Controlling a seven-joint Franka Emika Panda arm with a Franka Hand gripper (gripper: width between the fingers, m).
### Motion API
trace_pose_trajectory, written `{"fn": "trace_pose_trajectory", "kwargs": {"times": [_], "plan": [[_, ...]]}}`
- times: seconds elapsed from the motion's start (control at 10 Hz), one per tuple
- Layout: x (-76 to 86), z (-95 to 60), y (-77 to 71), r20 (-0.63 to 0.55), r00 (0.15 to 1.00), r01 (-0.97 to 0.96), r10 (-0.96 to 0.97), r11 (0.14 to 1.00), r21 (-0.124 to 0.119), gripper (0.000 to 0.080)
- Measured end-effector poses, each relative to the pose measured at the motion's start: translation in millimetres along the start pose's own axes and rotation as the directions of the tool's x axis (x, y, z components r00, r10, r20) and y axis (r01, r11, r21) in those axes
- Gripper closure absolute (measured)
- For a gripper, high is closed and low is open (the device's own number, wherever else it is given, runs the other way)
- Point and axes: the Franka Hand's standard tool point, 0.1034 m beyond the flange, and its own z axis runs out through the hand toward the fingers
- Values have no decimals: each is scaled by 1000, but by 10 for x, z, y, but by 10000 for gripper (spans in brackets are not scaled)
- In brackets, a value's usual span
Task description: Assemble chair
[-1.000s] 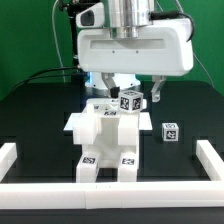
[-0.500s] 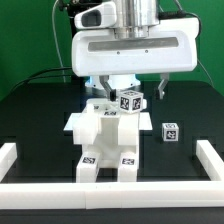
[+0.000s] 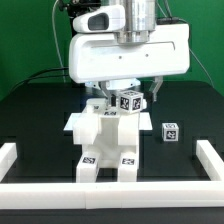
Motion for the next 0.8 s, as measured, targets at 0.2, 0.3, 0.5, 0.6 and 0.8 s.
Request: {"fn": "trace_pose_trajectory", "kwargs": {"times": [0.2, 0.3, 0.5, 0.6, 0.8], "plan": [[0, 0, -2, 0, 994, -108, 108, 994, 0, 520], [1, 0, -4, 0, 985, -174, 174, 985, 1, 520], [2, 1, -5, -1, 952, -307, 307, 952, 1, 520], [11, 8, 0, -3, 911, -413, 413, 911, 0, 520], [24, 11, -4, -4, 817, -577, 577, 817, 1, 520]]}}
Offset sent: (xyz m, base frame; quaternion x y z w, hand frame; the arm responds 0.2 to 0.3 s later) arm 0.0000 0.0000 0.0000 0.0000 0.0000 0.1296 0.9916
